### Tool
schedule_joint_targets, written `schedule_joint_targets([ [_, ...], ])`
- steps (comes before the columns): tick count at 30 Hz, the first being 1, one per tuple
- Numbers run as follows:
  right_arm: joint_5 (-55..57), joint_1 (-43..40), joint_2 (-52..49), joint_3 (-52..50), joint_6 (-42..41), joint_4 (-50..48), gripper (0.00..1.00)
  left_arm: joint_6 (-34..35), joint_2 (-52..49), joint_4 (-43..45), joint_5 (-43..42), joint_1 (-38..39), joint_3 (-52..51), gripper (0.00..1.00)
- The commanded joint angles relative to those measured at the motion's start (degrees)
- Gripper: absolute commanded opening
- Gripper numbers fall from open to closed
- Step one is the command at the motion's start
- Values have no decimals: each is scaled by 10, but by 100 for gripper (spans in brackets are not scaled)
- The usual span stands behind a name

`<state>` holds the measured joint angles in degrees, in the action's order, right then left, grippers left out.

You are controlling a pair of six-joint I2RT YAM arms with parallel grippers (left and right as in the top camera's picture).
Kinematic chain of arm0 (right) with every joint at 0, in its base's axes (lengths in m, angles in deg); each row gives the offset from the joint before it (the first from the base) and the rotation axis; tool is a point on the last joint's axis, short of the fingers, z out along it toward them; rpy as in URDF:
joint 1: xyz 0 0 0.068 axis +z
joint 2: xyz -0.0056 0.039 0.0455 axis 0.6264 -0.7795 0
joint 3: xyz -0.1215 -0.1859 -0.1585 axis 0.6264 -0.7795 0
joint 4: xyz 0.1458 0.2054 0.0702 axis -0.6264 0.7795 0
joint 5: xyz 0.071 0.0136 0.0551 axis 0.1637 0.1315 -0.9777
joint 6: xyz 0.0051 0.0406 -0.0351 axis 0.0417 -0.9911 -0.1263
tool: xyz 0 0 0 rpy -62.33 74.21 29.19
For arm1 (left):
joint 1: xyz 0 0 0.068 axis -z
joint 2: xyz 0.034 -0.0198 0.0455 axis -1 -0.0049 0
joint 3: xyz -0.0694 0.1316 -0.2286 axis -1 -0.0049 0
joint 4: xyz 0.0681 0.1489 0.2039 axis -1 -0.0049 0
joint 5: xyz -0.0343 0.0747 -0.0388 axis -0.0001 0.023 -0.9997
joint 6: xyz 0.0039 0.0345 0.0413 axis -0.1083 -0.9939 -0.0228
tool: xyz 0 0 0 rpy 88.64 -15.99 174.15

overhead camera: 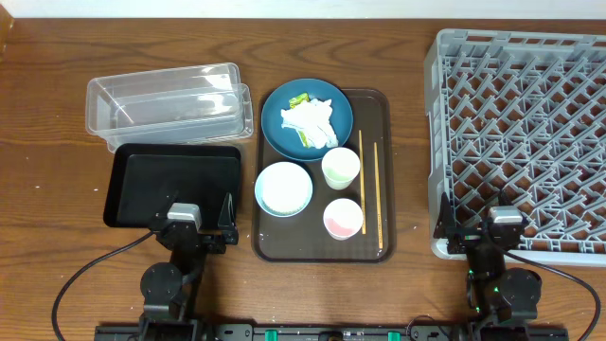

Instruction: Sort waste into correct bins and load items into the dishwasher rack

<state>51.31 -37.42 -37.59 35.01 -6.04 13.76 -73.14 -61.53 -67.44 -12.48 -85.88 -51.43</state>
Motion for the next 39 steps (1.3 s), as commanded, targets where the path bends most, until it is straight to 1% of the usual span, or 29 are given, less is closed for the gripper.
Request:
schedule_joint_targets([
  [1,2,4,3,-2,5,1,99,-10,-2,-23,-8,-3,-6,97],
  [33,1,4,3,-2,4,-1,99,-10,-2,-23,-8,-3,-6,97],
  [36,-1,4,3,-2,-32,-1,99,-8,-3,-24,-8,-3,-6,97],
  [39,-1,4,3,-2,-56,0,99,30,-10,-28,-5,-3,-5,97],
])
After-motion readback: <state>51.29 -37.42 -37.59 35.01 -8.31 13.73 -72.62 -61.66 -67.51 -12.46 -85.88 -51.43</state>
